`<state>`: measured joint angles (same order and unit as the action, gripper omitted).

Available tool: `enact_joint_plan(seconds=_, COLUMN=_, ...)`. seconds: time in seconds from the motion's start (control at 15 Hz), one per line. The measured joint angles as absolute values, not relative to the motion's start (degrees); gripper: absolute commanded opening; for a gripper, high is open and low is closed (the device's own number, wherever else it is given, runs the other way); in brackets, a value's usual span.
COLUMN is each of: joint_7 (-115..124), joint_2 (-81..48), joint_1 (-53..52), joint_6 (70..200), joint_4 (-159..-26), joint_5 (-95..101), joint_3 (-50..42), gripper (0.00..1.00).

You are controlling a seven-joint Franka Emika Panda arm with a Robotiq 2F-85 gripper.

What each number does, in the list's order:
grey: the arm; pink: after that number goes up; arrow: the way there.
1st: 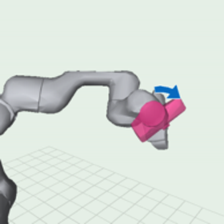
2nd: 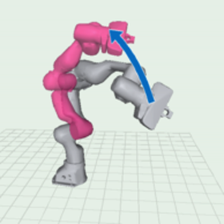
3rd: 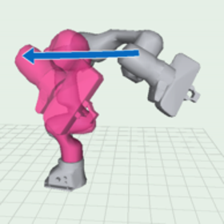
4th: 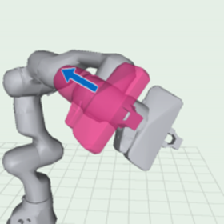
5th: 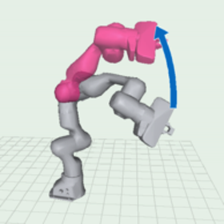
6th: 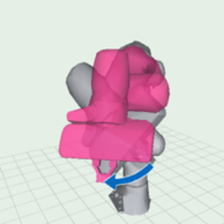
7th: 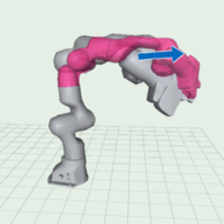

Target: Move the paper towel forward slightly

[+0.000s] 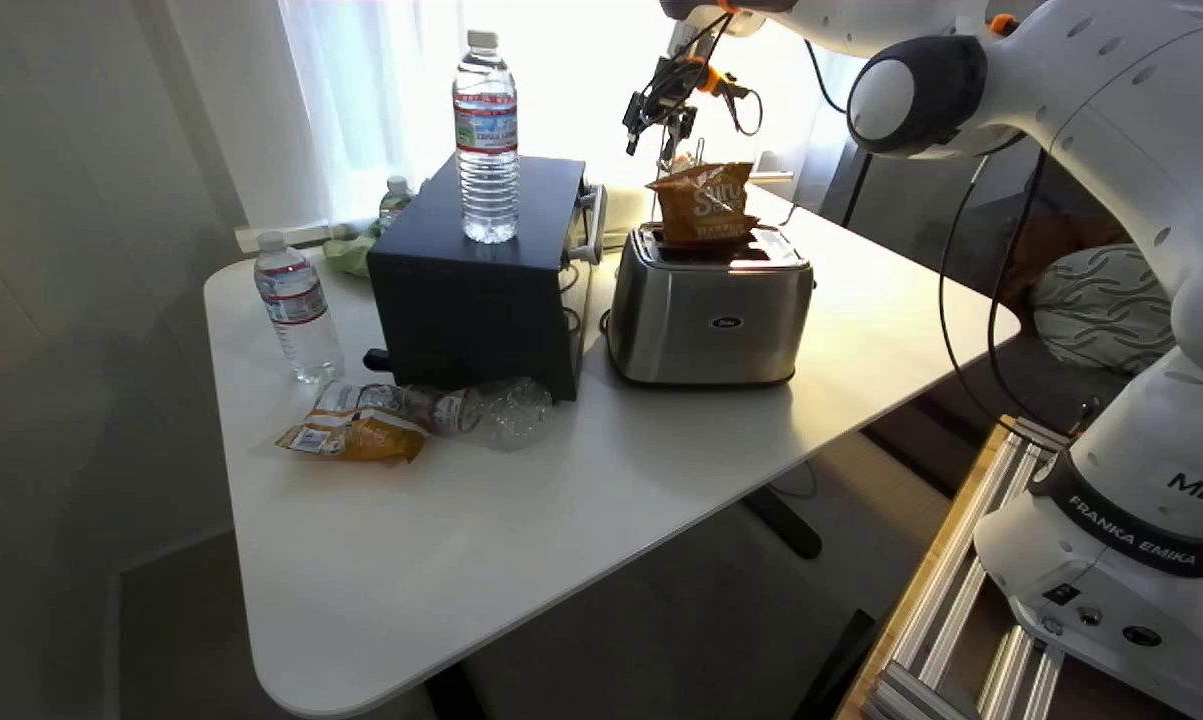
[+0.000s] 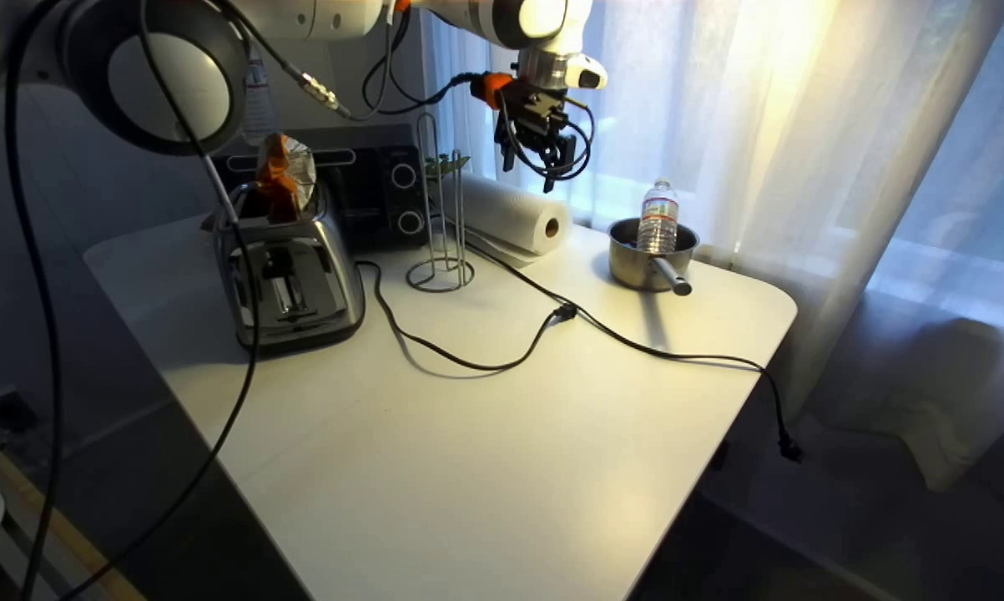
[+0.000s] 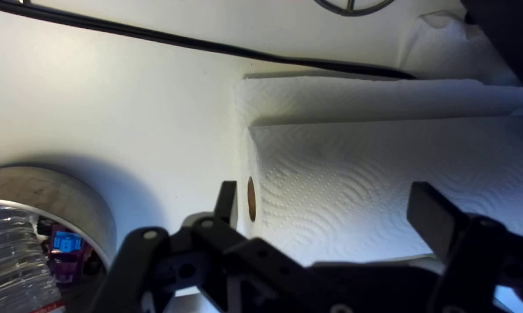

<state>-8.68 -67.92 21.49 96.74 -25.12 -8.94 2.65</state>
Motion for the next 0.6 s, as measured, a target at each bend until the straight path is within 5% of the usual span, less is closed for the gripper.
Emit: enact_joint_plan(seconds=0.6, joint_7=-9.6, joint_2=-63.1, joint_1=21.9, joint_6=100.6, joint_4=-24.8, joint_5=-9.6, joint_3=3.2, gripper=1.00)
